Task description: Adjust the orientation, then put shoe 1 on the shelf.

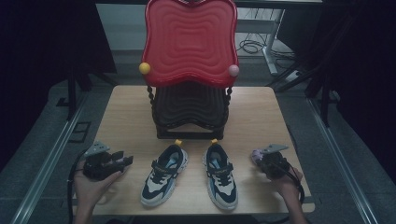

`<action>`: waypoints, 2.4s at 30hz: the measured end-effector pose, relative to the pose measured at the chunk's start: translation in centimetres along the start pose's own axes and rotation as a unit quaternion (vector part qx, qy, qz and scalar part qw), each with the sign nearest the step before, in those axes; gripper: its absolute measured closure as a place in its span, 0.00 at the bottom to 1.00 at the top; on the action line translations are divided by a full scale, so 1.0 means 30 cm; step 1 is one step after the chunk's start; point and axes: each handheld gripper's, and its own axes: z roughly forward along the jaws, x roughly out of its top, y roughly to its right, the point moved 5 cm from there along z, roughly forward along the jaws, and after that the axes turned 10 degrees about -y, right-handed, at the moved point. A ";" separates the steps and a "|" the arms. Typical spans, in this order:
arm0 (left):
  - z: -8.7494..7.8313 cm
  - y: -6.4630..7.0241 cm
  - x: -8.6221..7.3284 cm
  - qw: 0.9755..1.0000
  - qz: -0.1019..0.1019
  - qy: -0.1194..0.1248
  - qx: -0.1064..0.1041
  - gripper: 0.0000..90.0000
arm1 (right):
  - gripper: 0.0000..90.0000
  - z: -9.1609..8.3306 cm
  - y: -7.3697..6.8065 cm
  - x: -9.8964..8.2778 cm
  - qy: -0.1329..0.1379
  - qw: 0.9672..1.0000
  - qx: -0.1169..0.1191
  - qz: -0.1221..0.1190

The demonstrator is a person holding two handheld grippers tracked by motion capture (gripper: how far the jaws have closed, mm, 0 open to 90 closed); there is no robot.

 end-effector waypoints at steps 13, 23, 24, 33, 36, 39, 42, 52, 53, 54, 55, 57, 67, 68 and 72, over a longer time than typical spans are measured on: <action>-0.013 -0.006 -0.003 1.000 -0.002 0.004 0.002 0.56 | 0.99 -0.025 -0.004 0.021 0.030 0.999 0.026 0.012; -0.027 -0.009 -0.001 1.000 -0.004 0.010 0.002 0.56 | 0.96 -0.132 0.041 0.005 0.105 0.990 0.079 0.043; -0.027 -0.008 -0.001 1.000 -0.003 0.010 0.002 0.56 | 0.97 -0.136 0.046 0.002 0.107 0.990 0.078 0.044; -0.035 -0.012 -0.002 1.000 -0.004 0.011 0.004 0.56 | 0.96 -0.161 0.071 -0.026 0.117 0.989 0.077 0.045; -0.038 -0.014 -0.003 1.000 -0.005 0.012 0.005 0.56 | 0.96 -0.162 0.078 -0.034 0.117 0.989 0.077 0.048; -0.047 -0.018 -0.005 1.000 -0.006 0.014 0.007 0.56 | 0.95 -0.162 0.088 -0.051 0.117 0.989 0.080 0.051; -0.052 -0.019 -0.007 1.000 -0.006 0.014 0.008 0.56 | 0.95 -0.163 0.092 -0.059 0.117 0.988 0.081 0.052; -0.093 -0.041 -0.025 1.000 -0.012 0.014 0.017 0.56 | 0.87 -0.177 0.112 -0.118 0.119 0.988 0.082 0.057; -0.098 -0.045 -0.026 1.000 -0.015 0.015 0.018 0.56 | 0.86 -0.180 0.115 -0.130 0.118 0.988 0.081 0.059; -0.102 -0.049 -0.029 1.000 -0.015 0.015 0.019 0.56 | 0.86 -0.180 0.115 -0.130 0.118 0.988 0.081 0.059; -0.106 -0.053 -0.032 1.000 -0.016 0.015 0.020 0.56 | 0.85 -0.181 0.118 -0.136 0.118 0.988 0.080 0.060; -0.113 -0.061 -0.041 1.000 -0.017 0.015 0.021 0.56 | 0.84 -0.185 0.122 -0.144 0.119 0.988 0.078 0.062; -0.169 -0.113 -0.132 0.999 -0.035 0.017 0.029 0.56 | 0.77 -0.202 0.136 -0.170 0.123 0.987 0.068 0.075; -0.169 -0.113 -0.132 0.999 -0.035 0.017 0.029 0.56 | 0.77 -0.202 0.136 -0.170 0.123 0.987 0.068 0.075; -0.177 -0.124 -0.171 0.999 -0.041 0.009 0.032 0.56 | 0.74 -0.201 0.134 -0.176 0.124 0.987 0.070 0.076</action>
